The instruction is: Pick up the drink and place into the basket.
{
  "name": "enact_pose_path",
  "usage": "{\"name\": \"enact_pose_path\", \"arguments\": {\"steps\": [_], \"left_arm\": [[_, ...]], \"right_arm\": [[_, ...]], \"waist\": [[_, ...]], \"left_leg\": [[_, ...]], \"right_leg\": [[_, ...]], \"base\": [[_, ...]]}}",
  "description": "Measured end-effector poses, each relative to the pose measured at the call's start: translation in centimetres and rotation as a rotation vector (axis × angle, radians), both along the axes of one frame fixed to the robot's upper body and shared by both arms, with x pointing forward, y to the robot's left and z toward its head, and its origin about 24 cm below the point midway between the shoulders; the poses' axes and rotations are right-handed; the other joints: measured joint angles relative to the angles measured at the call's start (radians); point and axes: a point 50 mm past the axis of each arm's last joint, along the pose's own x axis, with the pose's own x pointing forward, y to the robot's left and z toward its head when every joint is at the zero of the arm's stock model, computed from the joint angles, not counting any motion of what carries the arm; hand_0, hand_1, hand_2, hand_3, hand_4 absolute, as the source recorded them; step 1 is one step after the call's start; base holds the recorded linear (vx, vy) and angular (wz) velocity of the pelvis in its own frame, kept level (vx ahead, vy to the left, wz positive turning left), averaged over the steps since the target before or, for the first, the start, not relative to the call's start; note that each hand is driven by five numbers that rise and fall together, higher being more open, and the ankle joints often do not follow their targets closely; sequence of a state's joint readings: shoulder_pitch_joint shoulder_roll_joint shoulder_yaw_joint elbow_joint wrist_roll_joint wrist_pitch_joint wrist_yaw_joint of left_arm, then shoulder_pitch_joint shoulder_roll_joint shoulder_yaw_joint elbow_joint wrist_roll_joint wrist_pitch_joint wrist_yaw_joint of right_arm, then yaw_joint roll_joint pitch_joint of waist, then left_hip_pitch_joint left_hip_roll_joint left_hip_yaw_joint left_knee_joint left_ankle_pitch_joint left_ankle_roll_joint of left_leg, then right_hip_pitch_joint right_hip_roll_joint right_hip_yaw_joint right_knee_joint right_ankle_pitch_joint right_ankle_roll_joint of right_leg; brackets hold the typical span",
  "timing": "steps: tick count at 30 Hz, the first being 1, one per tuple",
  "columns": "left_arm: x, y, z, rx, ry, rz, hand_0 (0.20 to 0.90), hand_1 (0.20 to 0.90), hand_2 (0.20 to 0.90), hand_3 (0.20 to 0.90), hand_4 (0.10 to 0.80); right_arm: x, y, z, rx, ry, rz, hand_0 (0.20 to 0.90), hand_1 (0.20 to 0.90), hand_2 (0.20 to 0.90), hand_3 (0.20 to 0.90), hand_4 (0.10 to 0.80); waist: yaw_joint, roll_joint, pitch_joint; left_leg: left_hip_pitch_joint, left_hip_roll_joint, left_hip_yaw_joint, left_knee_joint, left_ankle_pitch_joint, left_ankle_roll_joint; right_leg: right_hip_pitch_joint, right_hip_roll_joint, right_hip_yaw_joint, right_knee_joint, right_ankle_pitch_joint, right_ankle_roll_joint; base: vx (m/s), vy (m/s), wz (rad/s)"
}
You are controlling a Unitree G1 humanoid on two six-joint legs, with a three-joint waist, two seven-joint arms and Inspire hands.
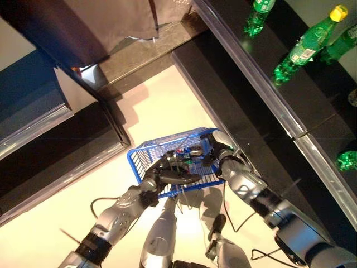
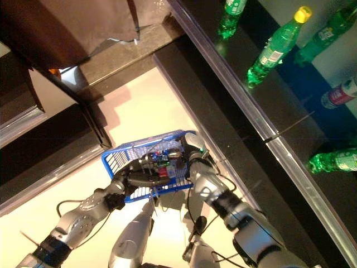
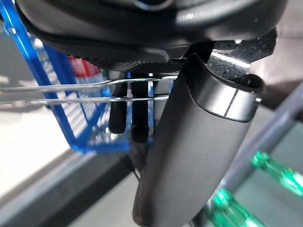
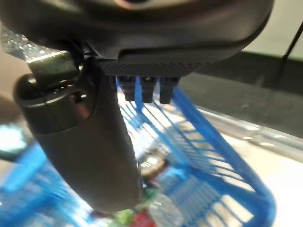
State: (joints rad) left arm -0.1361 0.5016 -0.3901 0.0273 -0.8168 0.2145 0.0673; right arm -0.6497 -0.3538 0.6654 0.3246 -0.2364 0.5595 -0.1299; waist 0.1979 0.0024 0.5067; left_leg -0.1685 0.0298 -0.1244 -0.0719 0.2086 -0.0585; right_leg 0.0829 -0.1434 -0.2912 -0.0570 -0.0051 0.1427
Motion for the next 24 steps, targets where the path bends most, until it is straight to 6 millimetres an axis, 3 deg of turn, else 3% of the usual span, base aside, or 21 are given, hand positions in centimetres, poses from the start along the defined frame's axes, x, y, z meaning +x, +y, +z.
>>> {"name": "enact_pose_path", "arguments": {"steps": [9,14,20,24], "left_arm": [[-0.9,1.7,-2.3,0.026,0.085,0.174,0.3,0.3,0.3,0.2,0.1],[-1.3,2.4,-3.3,0.002,0.123,0.262,0.3,0.3,0.3,0.2,0.1],[-2.5,4.1,-5.4,-0.01,0.172,0.396,0.3,0.3,0.3,0.2,0.1],[-3.6,5.4,-6.2,-0.029,0.173,0.488,0.3,0.3,0.3,0.2,0.1]], "right_arm": [[-1.3,-1.9,-0.1,0.133,-0.031,-0.005,0.9,0.9,0.9,0.9,0.8],[-2.4,-1.5,-1.5,0.277,0.032,0.063,0.9,0.9,0.9,0.9,0.8],[-5.7,-0.3,-4.4,0.531,0.122,0.122,0.9,0.9,0.9,0.9,0.8],[-7.5,-1.5,-5.9,0.718,0.12,0.026,0.9,0.9,0.9,0.9,0.8]], "waist": [[-0.01,-0.034,-0.007],[-0.011,-0.043,-0.012],[-0.018,-0.075,-0.031],[-0.04,-0.086,-0.041]], "left_leg": [[0.019,0.007,0.005,-0.001,-0.002,-0.004],[0.033,0.012,0.005,-0.001,-0.007,-0.002],[0.063,0.018,0.008,-0.01,-0.017,-0.005],[0.069,0.018,0.021,-0.01,-0.017,0.002]], "right_leg": [[0.014,0.008,0.025,0.001,0.001,-0.002],[0.03,0.012,0.025,0.0,-0.001,-0.005],[0.055,0.012,0.028,-0.001,-0.007,-0.011],[0.055,0.004,0.037,0.001,-0.007,-0.011]], "base": [[0.052,-0.032,-0.02],[0.05,-0.023,0.01],[0.057,-0.012,-0.01],[-0.005,0.027,-0.08]]}}
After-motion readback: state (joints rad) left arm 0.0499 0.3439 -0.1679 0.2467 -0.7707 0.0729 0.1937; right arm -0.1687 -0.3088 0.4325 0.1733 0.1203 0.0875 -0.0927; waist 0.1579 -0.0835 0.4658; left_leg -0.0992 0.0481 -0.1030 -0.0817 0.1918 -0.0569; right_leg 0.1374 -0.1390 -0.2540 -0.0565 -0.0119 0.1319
